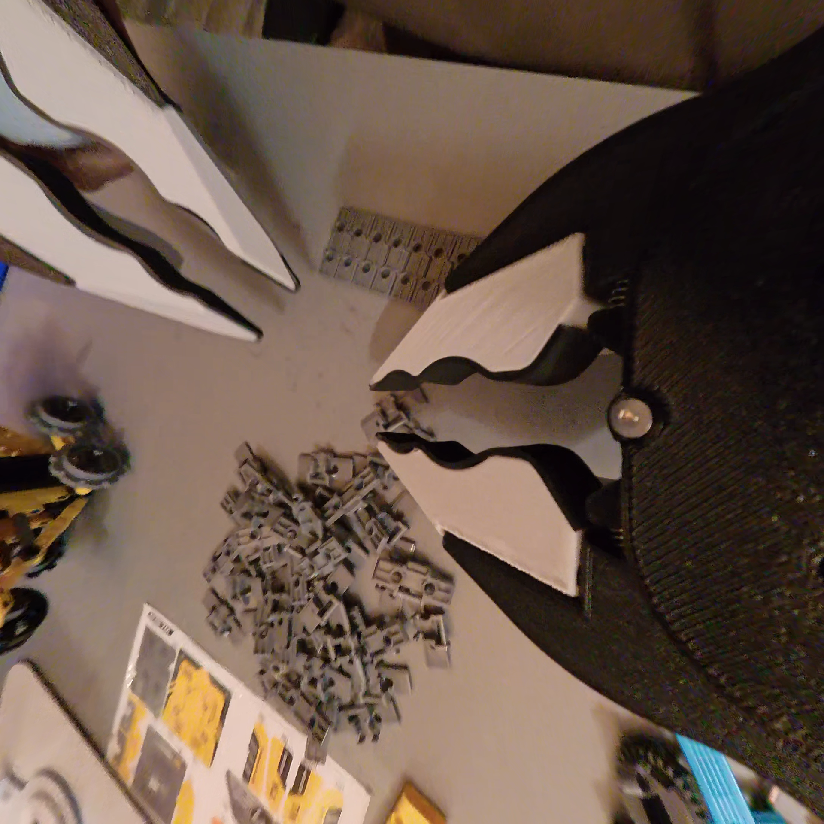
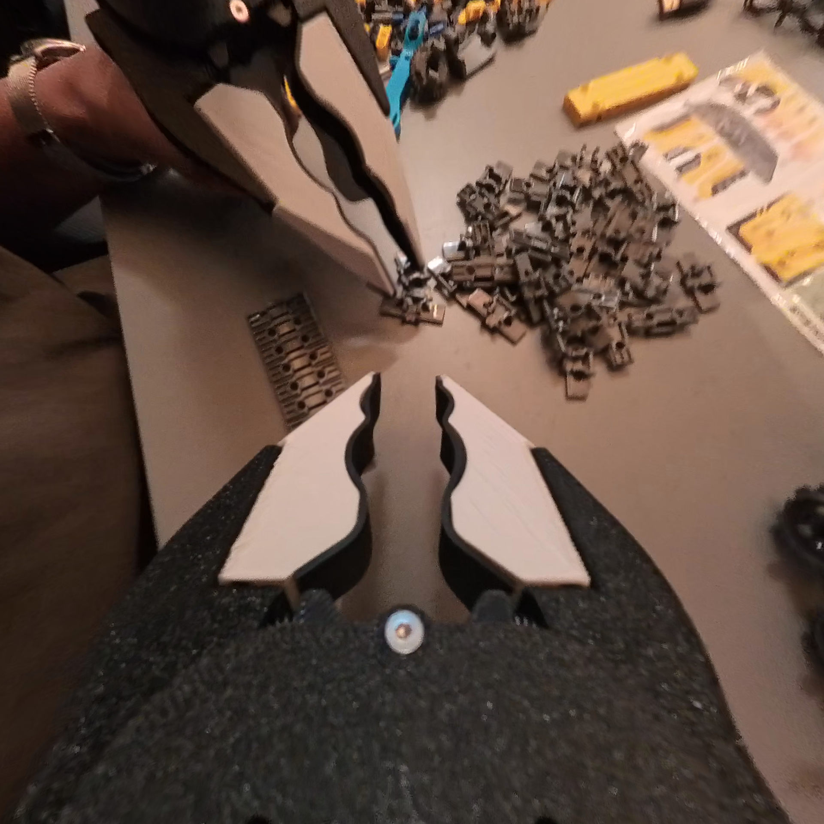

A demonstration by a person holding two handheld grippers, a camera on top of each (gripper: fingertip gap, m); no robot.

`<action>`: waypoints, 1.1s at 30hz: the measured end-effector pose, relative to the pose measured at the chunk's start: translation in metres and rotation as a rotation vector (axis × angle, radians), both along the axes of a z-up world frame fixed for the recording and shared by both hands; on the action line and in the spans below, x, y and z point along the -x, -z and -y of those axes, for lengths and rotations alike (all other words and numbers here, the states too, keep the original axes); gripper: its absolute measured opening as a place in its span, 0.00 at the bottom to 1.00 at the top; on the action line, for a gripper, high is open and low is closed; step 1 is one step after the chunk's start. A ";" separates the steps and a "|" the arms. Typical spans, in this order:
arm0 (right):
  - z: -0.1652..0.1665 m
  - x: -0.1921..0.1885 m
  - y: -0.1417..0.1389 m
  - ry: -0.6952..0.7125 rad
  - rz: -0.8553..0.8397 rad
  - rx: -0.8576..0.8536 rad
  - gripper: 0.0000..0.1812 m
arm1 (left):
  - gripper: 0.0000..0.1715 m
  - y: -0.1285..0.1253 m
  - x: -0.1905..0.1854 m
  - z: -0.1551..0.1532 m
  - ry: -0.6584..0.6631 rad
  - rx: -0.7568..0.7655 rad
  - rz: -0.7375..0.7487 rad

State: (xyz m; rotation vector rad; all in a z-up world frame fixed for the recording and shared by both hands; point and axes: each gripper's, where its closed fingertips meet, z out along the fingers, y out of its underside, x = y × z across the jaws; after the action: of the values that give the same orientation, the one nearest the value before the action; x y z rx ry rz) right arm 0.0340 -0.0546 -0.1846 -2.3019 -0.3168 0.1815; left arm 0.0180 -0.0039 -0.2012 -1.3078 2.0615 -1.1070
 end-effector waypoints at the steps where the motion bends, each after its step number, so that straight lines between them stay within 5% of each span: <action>1: -0.007 -0.001 0.003 0.001 0.026 -0.018 0.13 | 0.10 0.002 0.002 0.002 0.006 0.007 -0.019; 7: -0.022 -0.001 0.019 0.017 0.037 0.008 0.15 | 0.14 0.020 0.004 0.007 0.010 -0.159 -0.057; 12: -0.019 -0.005 0.016 0.062 0.046 -0.026 0.15 | 0.08 0.022 0.000 0.003 -0.025 -0.223 -0.051; 18: -0.015 -0.006 0.008 0.128 0.008 -0.117 0.18 | 0.08 0.004 -0.002 0.009 -0.020 -0.083 0.008; 23: -0.013 -0.004 -0.025 0.155 0.131 -0.372 0.23 | 0.08 -0.028 -0.003 0.015 -0.024 0.139 0.106; 26: -0.008 0.005 -0.038 0.154 0.174 -0.458 0.23 | 0.08 -0.037 -0.005 0.009 -0.064 0.097 0.166; 29: -0.003 0.008 -0.033 0.194 0.054 -0.415 0.23 | 0.08 -0.034 -0.005 0.017 -0.047 -0.142 0.219; 33: 0.001 0.008 -0.026 0.294 -0.304 -0.331 0.19 | 0.08 -0.033 -0.005 0.050 0.021 -0.197 0.254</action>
State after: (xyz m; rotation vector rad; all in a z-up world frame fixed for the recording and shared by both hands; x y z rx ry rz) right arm 0.0264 -0.0557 -0.1584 -1.9299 0.1388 0.3007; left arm 0.0229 -0.0539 -0.1681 -0.9982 1.9428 -0.9934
